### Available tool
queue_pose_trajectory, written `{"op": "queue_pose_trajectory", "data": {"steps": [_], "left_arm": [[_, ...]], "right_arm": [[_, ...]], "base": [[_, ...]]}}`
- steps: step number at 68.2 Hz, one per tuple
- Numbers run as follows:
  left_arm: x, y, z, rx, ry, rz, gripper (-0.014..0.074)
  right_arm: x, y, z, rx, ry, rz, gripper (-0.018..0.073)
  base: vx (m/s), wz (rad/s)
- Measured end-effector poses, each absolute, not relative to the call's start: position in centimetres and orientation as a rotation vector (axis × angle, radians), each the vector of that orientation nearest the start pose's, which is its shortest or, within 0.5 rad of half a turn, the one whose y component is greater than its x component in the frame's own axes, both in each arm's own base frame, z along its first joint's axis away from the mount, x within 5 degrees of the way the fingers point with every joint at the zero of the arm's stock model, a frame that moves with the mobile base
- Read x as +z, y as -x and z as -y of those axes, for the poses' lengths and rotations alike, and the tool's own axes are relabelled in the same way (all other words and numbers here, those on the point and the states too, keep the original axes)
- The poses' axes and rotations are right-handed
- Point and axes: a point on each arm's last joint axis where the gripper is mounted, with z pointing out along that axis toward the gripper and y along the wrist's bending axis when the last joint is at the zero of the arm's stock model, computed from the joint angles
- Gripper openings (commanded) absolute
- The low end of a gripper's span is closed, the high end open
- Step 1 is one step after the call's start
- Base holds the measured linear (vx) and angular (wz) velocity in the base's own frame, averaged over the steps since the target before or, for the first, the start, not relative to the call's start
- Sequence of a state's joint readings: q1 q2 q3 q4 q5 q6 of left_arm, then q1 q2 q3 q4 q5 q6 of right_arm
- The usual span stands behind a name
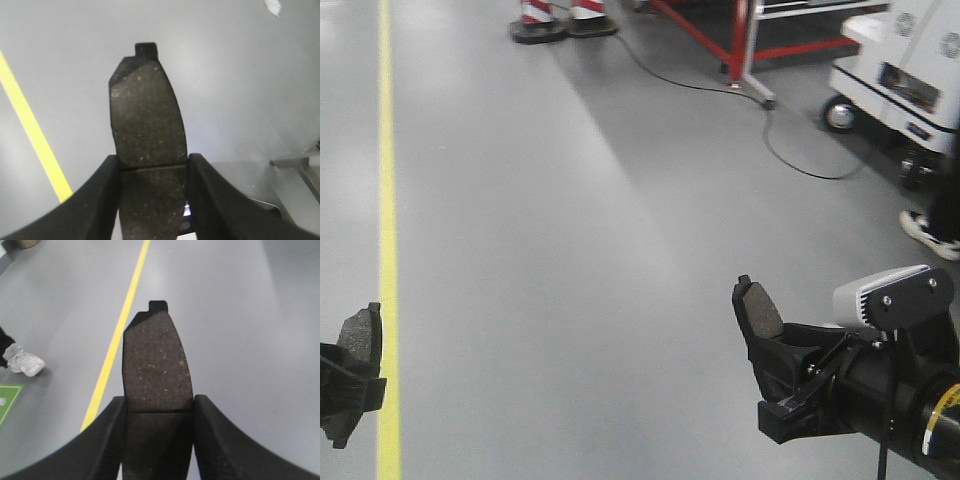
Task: Move and align brake pads A on conveyor
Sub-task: 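Back and turn the base away from the steel table, then drive along the yellow floor line holding both pads upright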
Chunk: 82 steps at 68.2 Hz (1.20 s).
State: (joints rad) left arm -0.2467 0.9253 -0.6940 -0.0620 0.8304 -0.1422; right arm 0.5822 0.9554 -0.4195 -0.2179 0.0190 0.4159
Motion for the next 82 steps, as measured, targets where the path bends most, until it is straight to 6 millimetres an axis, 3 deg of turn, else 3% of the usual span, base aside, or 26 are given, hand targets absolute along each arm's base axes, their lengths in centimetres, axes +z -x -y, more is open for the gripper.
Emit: {"op": "queue_pose_trajectory", "data": {"steps": [42,82], "left_arm": [[28.23,-15.73,4.39,-0.225,-0.098,-2.557,0.0185],[28.2,-15.69,4.38,-0.224,-0.099,-2.563,0.0185]], "right_arm": [[24.58,-15.49,-10.15,0.481,0.393,-2.035,0.0067],[24.58,-15.49,-10.15,0.481,0.393,-2.035,0.0067]], "base": [[0.19,0.58],[0.4,0.08]]}}
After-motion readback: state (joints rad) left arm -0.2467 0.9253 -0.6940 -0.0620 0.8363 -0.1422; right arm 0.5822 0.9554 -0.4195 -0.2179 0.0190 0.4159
